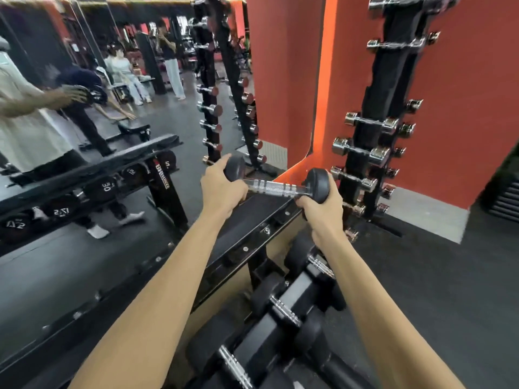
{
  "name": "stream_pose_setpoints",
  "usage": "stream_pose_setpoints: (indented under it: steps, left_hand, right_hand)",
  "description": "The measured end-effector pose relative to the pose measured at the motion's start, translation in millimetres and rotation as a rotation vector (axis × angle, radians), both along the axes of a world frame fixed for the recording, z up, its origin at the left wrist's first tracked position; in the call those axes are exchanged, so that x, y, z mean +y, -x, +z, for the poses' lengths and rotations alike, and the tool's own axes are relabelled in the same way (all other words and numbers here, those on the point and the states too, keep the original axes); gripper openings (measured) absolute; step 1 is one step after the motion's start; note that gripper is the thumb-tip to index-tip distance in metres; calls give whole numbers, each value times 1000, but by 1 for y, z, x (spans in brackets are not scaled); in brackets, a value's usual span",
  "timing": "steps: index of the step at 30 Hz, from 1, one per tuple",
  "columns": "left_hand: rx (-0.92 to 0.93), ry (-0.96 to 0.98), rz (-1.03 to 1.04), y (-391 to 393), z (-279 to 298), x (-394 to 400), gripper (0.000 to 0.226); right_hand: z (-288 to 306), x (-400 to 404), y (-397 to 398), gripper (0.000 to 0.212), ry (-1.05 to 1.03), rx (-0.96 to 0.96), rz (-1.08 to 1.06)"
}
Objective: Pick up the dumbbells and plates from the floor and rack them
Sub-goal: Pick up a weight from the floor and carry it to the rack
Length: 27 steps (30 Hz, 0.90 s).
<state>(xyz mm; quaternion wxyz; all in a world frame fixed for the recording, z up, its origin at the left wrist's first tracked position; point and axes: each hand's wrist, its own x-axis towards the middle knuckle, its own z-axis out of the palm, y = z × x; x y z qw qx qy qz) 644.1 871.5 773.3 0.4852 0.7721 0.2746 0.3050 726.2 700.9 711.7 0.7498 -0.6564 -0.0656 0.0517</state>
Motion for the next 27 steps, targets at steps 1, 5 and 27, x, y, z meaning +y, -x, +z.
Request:
stream_pose_setpoints:
  steps: [1,5,27]
  left_hand:
    - [26,2,-10,-23,-10,13,91]
    - [171,24,-40,-113,-51,62,94]
    - [780,-316,-209,-345,-197,178,66]
  right_hand:
    - [-10,12,-20,86,5,21,-8]
    - [-55,60,-92,85,68,152,-58]
    - [-170,145,-267,30,740,404,196]
